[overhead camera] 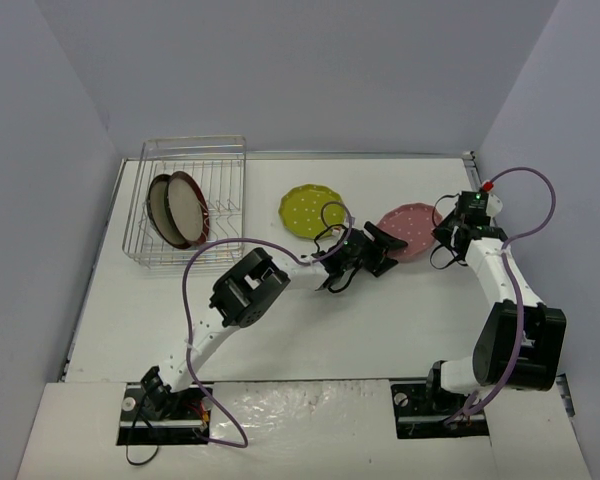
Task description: Load the plates into the dish rack
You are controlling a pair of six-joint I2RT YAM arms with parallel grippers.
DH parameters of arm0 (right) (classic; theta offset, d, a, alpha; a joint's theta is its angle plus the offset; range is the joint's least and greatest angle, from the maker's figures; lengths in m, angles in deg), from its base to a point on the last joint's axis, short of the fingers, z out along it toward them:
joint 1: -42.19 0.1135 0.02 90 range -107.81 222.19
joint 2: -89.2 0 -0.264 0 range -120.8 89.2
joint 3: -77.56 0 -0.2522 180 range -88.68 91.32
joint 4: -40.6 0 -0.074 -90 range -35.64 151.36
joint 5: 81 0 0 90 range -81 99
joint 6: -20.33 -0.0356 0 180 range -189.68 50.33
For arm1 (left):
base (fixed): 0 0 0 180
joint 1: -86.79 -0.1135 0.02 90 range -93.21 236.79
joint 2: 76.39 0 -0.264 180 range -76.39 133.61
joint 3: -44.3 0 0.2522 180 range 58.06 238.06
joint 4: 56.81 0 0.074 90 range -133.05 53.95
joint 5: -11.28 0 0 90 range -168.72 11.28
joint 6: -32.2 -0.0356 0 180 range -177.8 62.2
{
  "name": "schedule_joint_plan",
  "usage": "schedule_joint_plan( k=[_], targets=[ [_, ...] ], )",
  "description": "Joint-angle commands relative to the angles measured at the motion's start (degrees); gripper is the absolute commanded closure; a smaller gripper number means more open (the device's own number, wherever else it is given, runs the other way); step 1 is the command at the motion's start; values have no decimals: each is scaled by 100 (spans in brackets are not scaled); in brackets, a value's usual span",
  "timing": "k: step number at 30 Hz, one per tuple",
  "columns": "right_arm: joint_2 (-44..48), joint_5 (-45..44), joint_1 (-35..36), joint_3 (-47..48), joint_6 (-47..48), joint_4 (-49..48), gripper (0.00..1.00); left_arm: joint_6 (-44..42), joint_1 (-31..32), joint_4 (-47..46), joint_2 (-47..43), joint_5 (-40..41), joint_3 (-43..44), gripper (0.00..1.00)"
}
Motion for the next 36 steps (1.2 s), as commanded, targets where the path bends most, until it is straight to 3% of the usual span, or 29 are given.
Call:
schedule_joint_plan(
  k=[1,24,31,36],
  targets=[
    [396,247,-14,9,-76,-498,100,-29,74,-196,-247,103,372,42],
    [746,189,4,-481,61,-489,100,-308,74,-266,-183,-4,464,99],
    [813,203,4,-521,102,-489,100,-744,57,95,-183,-197,763,100],
    [895,104,4,-446,166,-402,100,-1548,7,585,-283,-380,1025,100]
  ],
)
